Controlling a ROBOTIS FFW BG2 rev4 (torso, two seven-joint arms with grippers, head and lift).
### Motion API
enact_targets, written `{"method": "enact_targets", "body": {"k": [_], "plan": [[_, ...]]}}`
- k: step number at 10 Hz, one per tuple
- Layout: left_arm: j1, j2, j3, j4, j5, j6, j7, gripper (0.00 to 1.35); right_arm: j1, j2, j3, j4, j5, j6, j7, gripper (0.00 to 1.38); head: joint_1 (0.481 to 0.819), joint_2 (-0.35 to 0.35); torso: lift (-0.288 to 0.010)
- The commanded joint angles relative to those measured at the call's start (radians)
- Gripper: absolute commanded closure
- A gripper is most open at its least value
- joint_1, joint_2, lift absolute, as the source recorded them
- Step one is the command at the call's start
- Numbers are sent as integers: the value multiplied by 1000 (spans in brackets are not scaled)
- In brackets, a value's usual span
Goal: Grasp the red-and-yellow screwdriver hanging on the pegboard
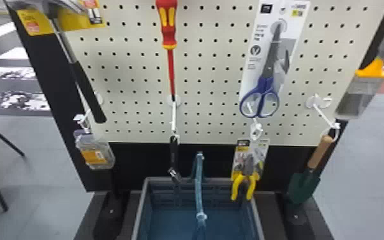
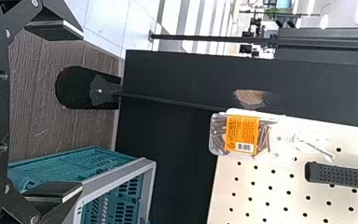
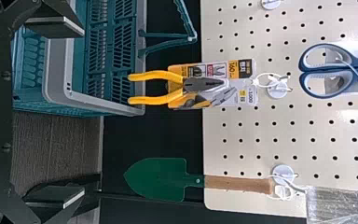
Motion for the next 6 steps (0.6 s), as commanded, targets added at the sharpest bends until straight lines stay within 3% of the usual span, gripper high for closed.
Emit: {"method": "enact_targets", "body": {"k": [1,6], "plan": [[-1,-3,0,0,1,1,0,162,-2,0,0,1,1,0,0,111,549,0,-100],[-1,-3,0,0,4,-2,0,162,-2,2,0,1,-1,0,-1,111,549,0,-100]]}}
